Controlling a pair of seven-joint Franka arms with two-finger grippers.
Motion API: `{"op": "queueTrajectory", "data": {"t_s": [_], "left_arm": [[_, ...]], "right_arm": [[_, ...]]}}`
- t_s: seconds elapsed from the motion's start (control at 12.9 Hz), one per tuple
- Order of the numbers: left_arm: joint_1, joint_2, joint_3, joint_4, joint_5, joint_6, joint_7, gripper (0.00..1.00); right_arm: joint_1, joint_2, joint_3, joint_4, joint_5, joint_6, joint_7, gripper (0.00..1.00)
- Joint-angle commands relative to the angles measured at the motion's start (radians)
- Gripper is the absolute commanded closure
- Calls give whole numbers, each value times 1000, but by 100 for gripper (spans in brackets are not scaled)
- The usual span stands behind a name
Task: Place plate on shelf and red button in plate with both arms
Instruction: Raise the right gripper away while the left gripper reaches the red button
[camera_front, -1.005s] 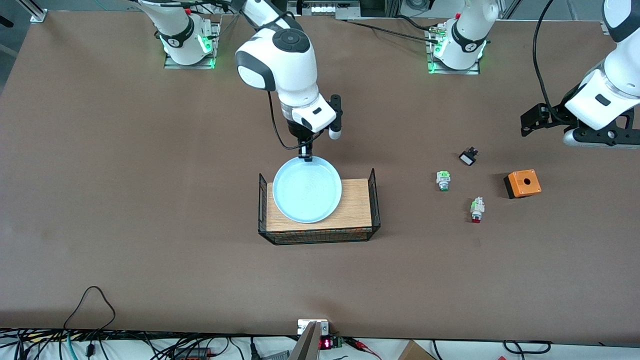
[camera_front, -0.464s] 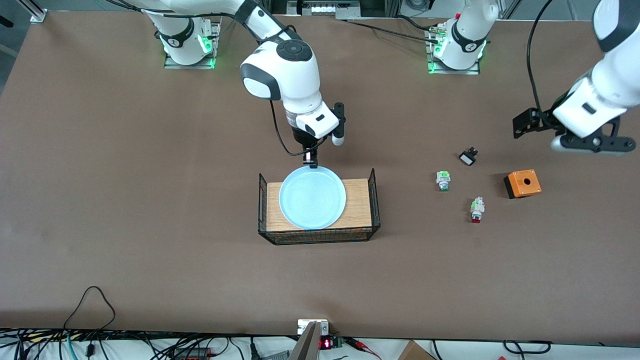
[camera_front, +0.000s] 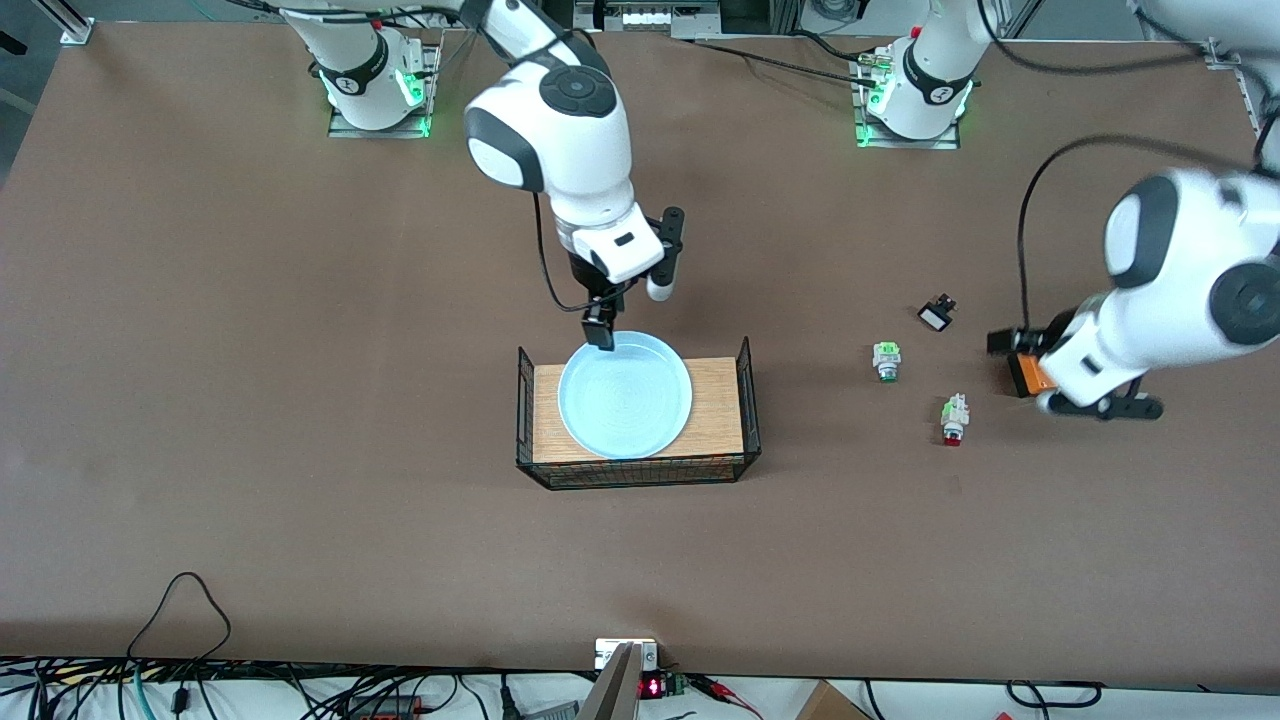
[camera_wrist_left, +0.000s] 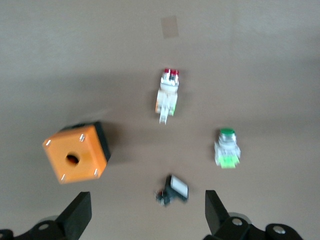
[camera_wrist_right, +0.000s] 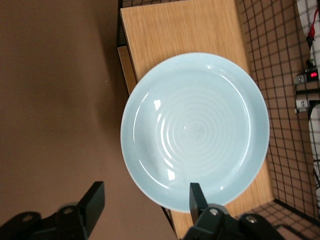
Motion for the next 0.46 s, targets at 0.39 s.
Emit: {"op": "queueTrajectory", "data": {"t_s": [0.39], "left_arm": [[-10, 245, -8, 21, 55, 304, 65, 0]], "right_arm": [[-286, -178, 3, 25, 192, -283, 200, 0]]}}
